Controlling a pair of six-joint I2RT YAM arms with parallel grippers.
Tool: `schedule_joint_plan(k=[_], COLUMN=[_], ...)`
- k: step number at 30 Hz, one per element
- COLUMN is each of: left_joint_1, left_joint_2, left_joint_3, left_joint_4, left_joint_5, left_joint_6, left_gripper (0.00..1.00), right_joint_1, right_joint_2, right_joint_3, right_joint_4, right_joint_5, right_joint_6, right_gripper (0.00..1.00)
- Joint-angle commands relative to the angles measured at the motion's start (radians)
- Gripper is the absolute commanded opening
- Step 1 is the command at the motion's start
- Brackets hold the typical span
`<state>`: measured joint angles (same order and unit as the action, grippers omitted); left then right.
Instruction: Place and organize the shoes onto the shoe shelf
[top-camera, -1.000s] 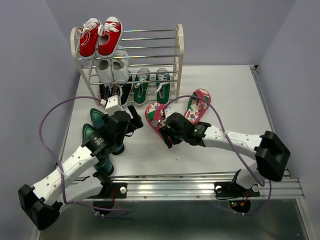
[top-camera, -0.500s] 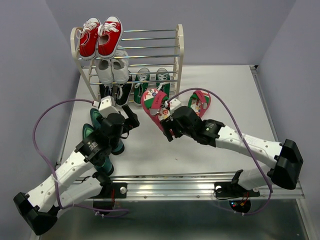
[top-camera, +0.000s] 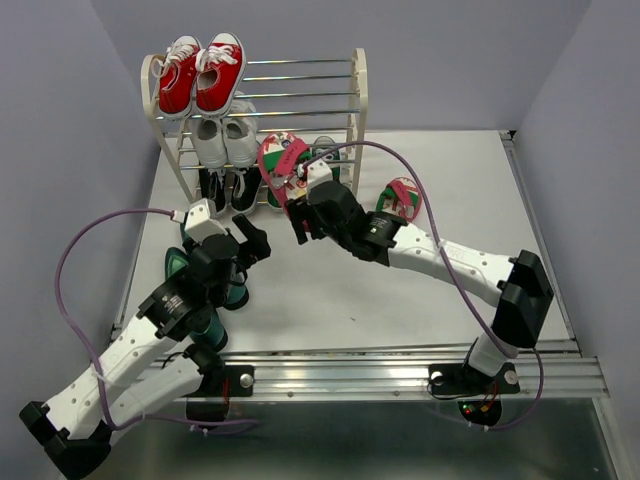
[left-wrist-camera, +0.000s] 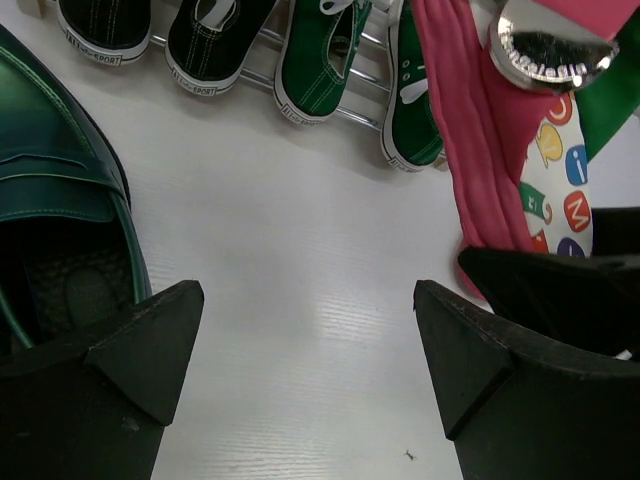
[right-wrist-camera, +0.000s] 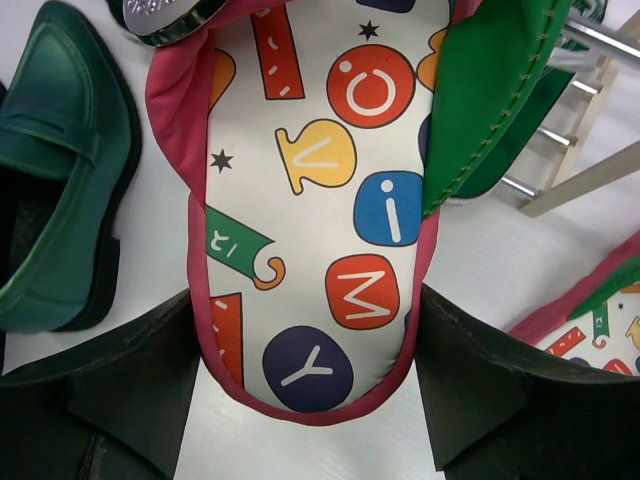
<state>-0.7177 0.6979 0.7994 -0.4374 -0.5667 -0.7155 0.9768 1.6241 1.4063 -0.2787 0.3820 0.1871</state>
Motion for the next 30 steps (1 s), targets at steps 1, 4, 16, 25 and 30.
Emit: schedule_joint_plan(k=[1, 4, 16, 25, 30], left_joint_1=[0.006, 0.007, 0.008, 0.008, 0.008], left_joint_2=[-0.035, -0.046, -0.060, -0.071, -0.083], left_joint_3=[-0.022, -0.031, -0.022, -0.028, -0.034], left_joint_4=[0.002, -0.020, -0.078, -0.075, -0.074], left_joint_5=[-0.019, -0.028, -0.033, -0.029, -0.027], left_joint_6=[-0.018, -0.039, -0.062, -0.065, -0.068], left_gripper=[0.99, 0.99, 0.99, 0.99, 0.99], right_joint_1=[0.002, 0.002, 0.002, -0.007, -0.027], right_joint_2=[0.049, 0.140, 0.417, 0.571, 0.625], right_joint_3=[0.152, 0.247, 0.595, 0.786, 0.838], right_joint_4=[0.154, 0.139, 0.125, 0.145, 0.168], right_joint_5=[0.153, 0.228, 0.442, 0.505, 0.512], right_joint_6=[0.009, 0.018, 0.046, 0.025, 0.002], right_gripper=[0.01, 0.01, 0.01, 0.02, 0.05])
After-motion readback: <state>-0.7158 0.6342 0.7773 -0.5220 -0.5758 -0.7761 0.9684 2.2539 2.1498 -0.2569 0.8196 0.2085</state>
